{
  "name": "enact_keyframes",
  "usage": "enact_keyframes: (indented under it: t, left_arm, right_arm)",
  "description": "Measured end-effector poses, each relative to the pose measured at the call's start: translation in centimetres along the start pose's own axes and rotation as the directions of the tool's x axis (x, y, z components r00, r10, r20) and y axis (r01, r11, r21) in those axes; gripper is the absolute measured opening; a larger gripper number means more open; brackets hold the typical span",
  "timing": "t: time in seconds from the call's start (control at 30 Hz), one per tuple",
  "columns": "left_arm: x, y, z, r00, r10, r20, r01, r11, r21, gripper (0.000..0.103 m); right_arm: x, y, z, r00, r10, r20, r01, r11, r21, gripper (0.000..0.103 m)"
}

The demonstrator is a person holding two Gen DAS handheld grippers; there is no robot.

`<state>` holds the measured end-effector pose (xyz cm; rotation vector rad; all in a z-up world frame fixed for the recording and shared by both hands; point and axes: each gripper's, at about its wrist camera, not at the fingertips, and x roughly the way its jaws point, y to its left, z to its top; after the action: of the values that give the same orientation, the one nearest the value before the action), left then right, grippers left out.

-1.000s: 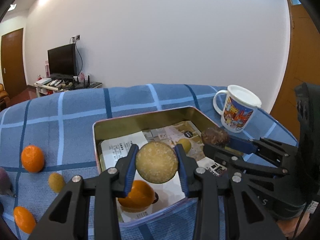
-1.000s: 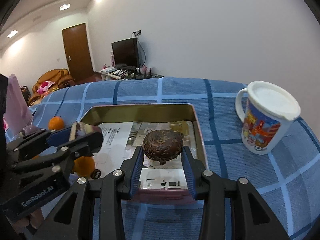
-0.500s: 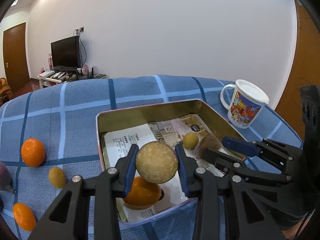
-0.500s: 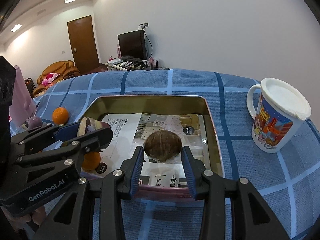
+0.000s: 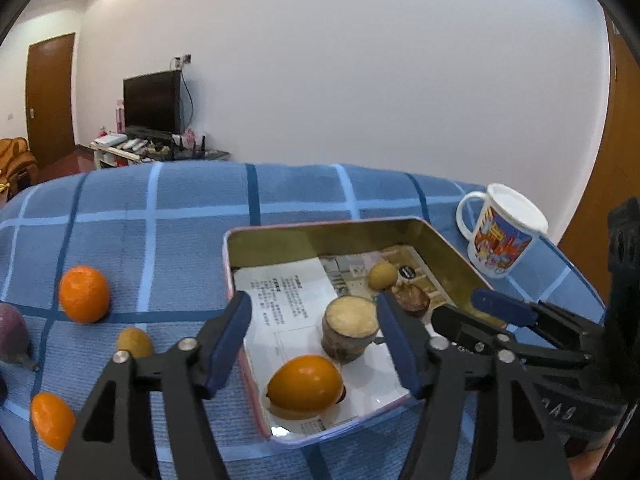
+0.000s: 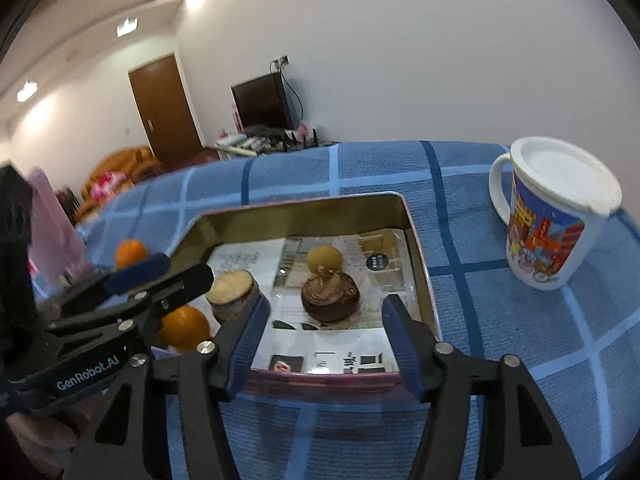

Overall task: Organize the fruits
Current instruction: 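Carry both items into the pink tin and open the right tool while the left tool opens, then move both tools back toward the remaining produce on the table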

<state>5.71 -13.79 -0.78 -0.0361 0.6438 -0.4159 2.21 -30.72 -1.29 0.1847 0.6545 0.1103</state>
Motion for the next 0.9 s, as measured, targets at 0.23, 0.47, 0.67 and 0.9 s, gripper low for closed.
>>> enact_keyframes:
  t: [0.23, 0.47, 0.67, 0.9]
  left_arm:
    - [-2.3, -0.1, 0.6, 0.993, 0.023, 0.113, -0.024, 1.0, 0.008, 0.103]
    - [-3.4, 0.7, 0.8, 0.984, 0.075, 0.161, -0.074, 0.997, -0.014, 0.103]
    - [-3.9, 0.7, 0.4, 0.969, 0.155, 0.194, -0.167, 0.985, 0.044, 0.103]
    - [-4.2, 1.5, -0.4, 0.963, 0.192, 0.19, -0.205, 0.977, 0.052, 0.103]
  right_arm:
    - [-2.2, -1.4, 0.5, 0.99, 0.001, 0.138, -0.012, 0.997, 0.08, 0.072]
    - [-3.6, -0.5, 0.5, 0.969, -0.078, 0.236, 0.072, 0.997, 0.034, 0.074]
    - [-3.8, -0.8, 0.4, 0.961, -0.101, 0.258, 0.095, 0.995, 0.033, 0.074]
    - [-3.9, -1.2, 0.3, 0.955, -0.123, 0.268, 0.111, 0.992, 0.059, 0.074]
